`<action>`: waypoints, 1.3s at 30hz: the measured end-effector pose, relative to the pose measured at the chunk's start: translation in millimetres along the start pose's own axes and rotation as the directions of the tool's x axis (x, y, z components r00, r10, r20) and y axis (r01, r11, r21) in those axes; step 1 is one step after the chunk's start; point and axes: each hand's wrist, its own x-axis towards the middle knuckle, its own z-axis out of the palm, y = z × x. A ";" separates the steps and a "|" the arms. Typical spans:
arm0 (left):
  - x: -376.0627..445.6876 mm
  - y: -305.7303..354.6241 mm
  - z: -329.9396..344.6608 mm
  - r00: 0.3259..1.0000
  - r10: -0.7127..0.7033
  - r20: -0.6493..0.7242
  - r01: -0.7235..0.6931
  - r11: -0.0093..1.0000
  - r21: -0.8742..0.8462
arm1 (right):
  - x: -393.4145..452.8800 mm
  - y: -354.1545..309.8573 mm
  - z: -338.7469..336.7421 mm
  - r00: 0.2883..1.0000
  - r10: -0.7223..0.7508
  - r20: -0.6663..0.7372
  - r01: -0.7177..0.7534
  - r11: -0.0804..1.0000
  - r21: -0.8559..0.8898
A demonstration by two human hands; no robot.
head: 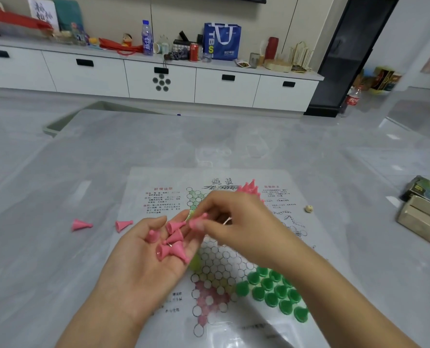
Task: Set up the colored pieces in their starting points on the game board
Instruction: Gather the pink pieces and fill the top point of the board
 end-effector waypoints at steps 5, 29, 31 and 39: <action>1.6 4.3 -1.7 0.985 0.081 -0.150 -0.078 0.997 0.026 | 21.9 22.1 -42.3 0.969 0.111 -0.220 -0.114 0.993 -0.003; 5.9 9.8 -1.6 0.974 0.155 -0.165 -0.123 0.973 0.193 | 76.9 74.4 -27.7 0.994 0.019 0.111 0.075 0.623 -0.778; 5.8 9.7 -1.4 0.975 0.155 -0.161 -0.123 0.973 0.193 | 77.3 74.6 -27.5 0.994 0.029 0.110 0.068 0.626 -0.777; 5.2 10.3 -3.0 0.977 0.160 -0.140 -0.135 0.976 0.168 | 77.3 74.6 -29.5 0.993 0.033 0.113 0.066 0.640 -0.766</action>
